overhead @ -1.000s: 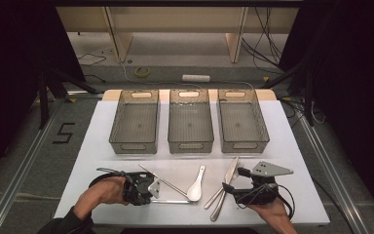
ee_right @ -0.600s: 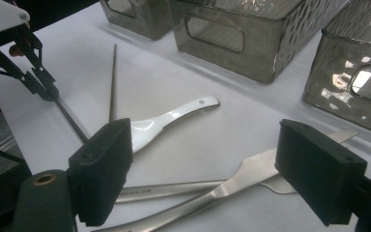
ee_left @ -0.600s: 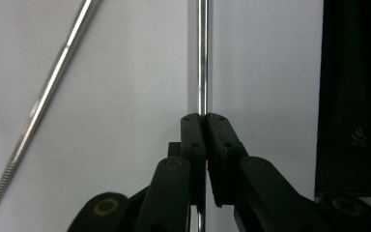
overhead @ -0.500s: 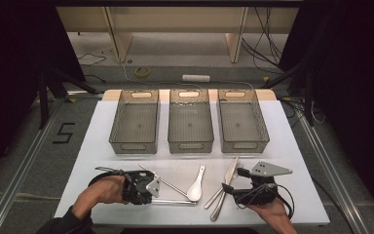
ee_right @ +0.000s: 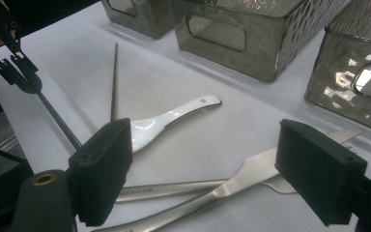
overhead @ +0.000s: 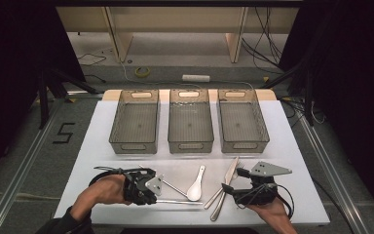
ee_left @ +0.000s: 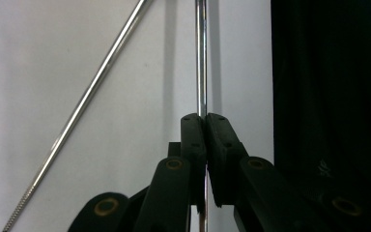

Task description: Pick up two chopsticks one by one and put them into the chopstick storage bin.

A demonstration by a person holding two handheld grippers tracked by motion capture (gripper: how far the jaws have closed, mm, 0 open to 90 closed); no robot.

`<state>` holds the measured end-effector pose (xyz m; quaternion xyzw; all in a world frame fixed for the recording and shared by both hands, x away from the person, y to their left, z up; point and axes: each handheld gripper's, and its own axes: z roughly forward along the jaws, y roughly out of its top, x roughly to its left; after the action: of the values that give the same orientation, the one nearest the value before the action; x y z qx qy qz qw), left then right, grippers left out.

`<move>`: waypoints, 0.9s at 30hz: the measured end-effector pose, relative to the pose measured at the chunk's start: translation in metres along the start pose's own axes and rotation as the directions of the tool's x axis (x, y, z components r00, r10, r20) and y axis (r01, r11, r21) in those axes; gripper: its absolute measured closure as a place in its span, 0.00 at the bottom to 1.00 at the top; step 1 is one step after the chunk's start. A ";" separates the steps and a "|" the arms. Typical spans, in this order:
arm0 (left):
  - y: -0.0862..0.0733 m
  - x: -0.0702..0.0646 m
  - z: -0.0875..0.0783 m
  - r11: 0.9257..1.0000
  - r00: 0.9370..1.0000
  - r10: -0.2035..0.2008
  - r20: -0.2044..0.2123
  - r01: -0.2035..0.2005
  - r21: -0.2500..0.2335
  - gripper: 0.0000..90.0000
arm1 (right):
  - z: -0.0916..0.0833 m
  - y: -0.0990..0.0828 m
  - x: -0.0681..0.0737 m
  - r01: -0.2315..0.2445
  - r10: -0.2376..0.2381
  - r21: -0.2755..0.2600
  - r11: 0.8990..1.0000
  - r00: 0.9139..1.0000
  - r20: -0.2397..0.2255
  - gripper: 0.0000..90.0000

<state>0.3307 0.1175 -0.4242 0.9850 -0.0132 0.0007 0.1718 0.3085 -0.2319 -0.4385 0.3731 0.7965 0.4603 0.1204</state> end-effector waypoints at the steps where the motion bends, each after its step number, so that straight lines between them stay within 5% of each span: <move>1: 0.001 0.000 -0.001 1.000 1.000 -0.005 -0.006 0.005 -0.007 0.95 | 0.000 0.000 0.000 -0.001 0.001 0.000 1.000 1.000 0.000 0.24; 4: 0.003 0.000 -0.004 1.000 1.000 -0.012 -0.019 0.012 -0.021 0.96 | 0.000 0.000 0.000 -0.005 0.005 0.000 1.000 1.000 -0.001 0.24; 9: 0.007 0.005 -0.016 0.992 0.994 -0.096 -0.056 0.091 -0.088 0.95 | 0.000 0.000 -0.001 -0.007 0.007 0.000 1.000 1.000 -0.002 0.24; 10: 0.007 0.010 -0.021 0.980 0.985 -0.156 -0.081 0.143 -0.138 0.95 | 0.001 0.000 -0.001 -0.007 0.007 0.000 1.000 1.000 -0.002 0.24; 12: 0.006 0.014 -0.025 0.968 0.974 -0.201 -0.106 0.181 -0.174 0.95 | 0.001 0.000 -0.001 -0.007 0.007 -0.001 1.000 1.000 -0.002 0.24; 13: 0.006 0.014 -0.025 0.968 0.974 -0.201 -0.106 0.181 -0.174 0.95 | 0.001 0.000 -0.001 -0.007 0.007 -0.001 1.000 1.000 -0.002 0.24; 14: 0.006 0.020 -0.031 0.943 0.951 -0.280 -0.129 0.248 -0.223 0.95 | 0.001 0.000 -0.001 -0.007 0.007 0.000 1.000 1.000 -0.002 0.24; 15: 0.006 0.020 -0.031 0.943 0.951 -0.280 -0.129 0.248 -0.223 0.95 | 0.001 0.000 -0.001 -0.008 0.008 0.000 1.000 1.000 0.000 0.24; 18: 0.003 0.028 -0.037 0.917 0.926 -0.348 -0.147 0.304 -0.258 0.95 | 0.001 0.000 -0.001 -0.010 0.010 0.002 1.000 1.000 0.004 0.24; 19: 0.003 0.030 -0.039 0.916 0.924 -0.352 -0.151 0.307 -0.259 0.96 | 0.001 0.000 -0.002 -0.016 0.016 0.000 1.000 1.000 0.005 0.24; 22: 0.003 0.035 -0.045 0.896 0.904 -0.395 -0.166 0.339 -0.286 0.95 | 0.001 0.000 -0.002 -0.018 0.018 0.000 1.000 1.000 0.003 0.24; 23: 0.002 0.040 -0.048 0.882 0.885 -0.427 -0.185 0.362 -0.301 0.95 | 0.001 -0.001 -0.002 -0.016 0.016 0.003 1.000 1.000 0.005 0.24; 25: 0.001 0.043 -0.050 0.879 0.881 -0.434 -0.187 0.370 -0.300 0.96 | 0.001 -0.001 -0.002 -0.015 0.015 0.005 1.000 1.000 0.004 0.24; 27: -0.002 0.049 -0.053 0.862 0.861 -0.467 -0.201 0.392 -0.321 0.96 | 0.001 -0.001 -0.002 -0.015 0.015 0.006 1.000 1.000 0.005 0.24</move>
<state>0.3801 0.1359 -0.3743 0.9203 0.2325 0.0955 0.2997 0.3103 -0.2325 -0.4401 0.3804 0.7950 0.4577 0.1177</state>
